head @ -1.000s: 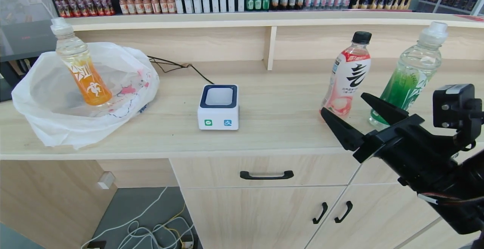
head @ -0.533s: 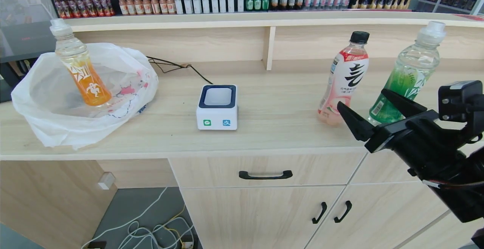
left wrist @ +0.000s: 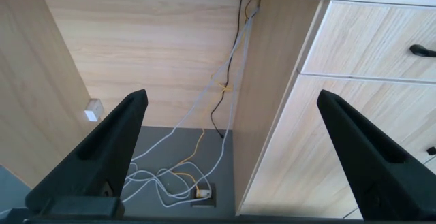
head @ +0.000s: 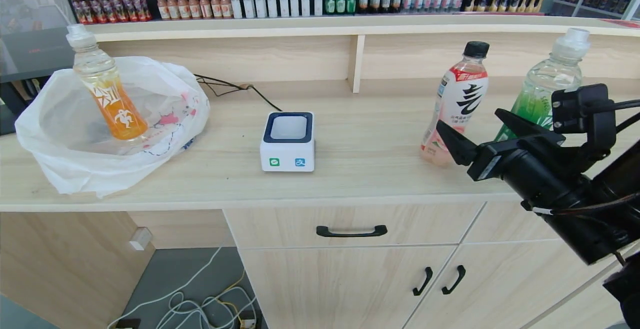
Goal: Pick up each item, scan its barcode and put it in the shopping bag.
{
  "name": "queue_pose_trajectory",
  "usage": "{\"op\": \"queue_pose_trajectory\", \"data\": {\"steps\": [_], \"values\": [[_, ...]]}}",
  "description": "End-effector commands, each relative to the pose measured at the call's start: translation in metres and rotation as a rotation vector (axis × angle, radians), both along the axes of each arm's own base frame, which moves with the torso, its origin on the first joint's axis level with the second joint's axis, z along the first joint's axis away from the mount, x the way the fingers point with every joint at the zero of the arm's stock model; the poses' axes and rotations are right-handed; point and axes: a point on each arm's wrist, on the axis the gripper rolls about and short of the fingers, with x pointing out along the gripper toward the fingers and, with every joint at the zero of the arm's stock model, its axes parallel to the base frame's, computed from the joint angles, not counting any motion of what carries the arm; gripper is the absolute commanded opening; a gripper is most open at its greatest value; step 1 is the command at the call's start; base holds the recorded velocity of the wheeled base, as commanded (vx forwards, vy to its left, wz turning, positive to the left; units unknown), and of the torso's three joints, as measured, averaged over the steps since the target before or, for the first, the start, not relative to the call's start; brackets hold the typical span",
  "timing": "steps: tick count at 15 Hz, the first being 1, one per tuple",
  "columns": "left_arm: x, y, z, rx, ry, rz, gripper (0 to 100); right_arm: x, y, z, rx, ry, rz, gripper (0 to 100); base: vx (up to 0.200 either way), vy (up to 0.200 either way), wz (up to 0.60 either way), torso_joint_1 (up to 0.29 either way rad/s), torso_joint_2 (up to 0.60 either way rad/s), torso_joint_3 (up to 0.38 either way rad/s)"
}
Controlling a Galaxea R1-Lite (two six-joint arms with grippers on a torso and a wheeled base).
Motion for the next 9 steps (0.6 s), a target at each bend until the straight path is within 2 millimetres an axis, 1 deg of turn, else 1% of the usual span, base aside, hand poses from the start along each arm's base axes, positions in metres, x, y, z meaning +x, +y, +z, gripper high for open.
{"op": "queue_pose_trajectory", "data": {"steps": [1,3,5,7,9], "values": [[0.000,0.000,0.000,0.000,0.000,-0.002,100,0.009,0.004,-0.004,0.009,0.019,-0.025,100,0.000,0.000,0.00,0.000,0.00,0.000],[0.000,0.000,0.000,0.000,0.000,0.000,100,0.016,0.008,-0.010,0.046,0.050,-0.082,100,0.000,0.000,0.00,0.000,0.00,0.000],[0.000,0.000,0.000,0.000,0.000,0.000,100,0.019,0.011,-0.012,0.044,0.054,-0.076,100,0.000,0.000,0.00,0.000,0.00,0.000],[0.000,0.000,0.000,0.000,0.000,-0.002,100,0.029,0.015,-0.016,0.040,0.061,-0.081,100,0.000,0.000,0.00,0.000,0.00,0.000],[0.000,0.000,0.000,-0.002,0.000,0.000,100,0.033,0.012,-0.018,0.038,0.068,-0.099,100,0.000,0.000,0.00,0.000,0.00,0.000]]}}
